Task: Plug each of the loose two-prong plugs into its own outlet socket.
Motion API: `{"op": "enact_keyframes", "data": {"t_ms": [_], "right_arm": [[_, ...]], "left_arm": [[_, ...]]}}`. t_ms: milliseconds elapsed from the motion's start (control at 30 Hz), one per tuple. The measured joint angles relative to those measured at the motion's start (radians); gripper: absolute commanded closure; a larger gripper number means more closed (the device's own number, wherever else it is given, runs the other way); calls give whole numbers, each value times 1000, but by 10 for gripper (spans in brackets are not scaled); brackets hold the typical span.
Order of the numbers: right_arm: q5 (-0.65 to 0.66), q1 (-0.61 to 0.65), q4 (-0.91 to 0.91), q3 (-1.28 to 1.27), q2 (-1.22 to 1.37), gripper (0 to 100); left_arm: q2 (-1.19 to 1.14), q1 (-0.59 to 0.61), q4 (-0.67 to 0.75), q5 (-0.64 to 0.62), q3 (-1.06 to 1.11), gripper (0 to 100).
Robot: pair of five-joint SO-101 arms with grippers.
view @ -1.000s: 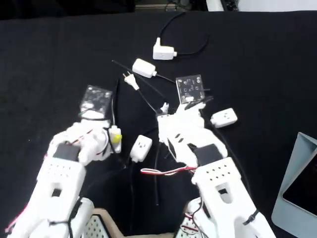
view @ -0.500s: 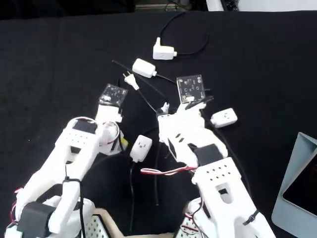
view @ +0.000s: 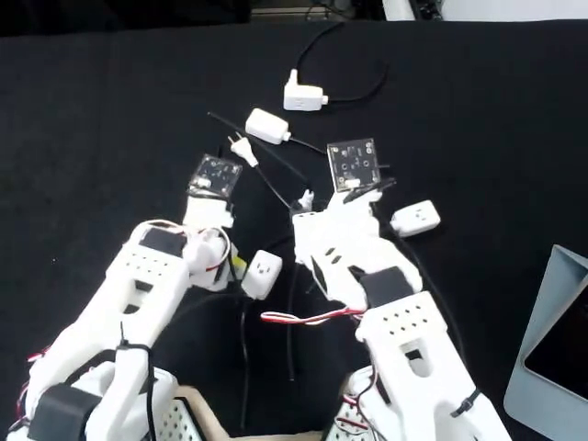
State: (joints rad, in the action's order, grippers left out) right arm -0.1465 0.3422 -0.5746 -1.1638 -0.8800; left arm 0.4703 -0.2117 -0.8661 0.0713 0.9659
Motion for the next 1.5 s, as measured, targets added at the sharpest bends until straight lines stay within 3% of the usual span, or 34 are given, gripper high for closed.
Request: {"op": "enact_keyframes", "data": {"t_ms": [200,467,800,1067,1300,1500], "right_arm": [[0,0,0,0,0,985],[0,0,0,0,0,985],[0,0,0,0,0,985],[0,0,0,0,0,985],[0,0,0,0,0,985],[0,0,0,0,0,985]], "left_arm": [[-84,89,12,12,0,739],[-138,267,44,133,-3,740],[-17,381,-75,153,-94,739],[23,376,-81,189,-94,739],[-207,353,-80,232,-147,748],[-425,336,-83,313,-255,929]]}}
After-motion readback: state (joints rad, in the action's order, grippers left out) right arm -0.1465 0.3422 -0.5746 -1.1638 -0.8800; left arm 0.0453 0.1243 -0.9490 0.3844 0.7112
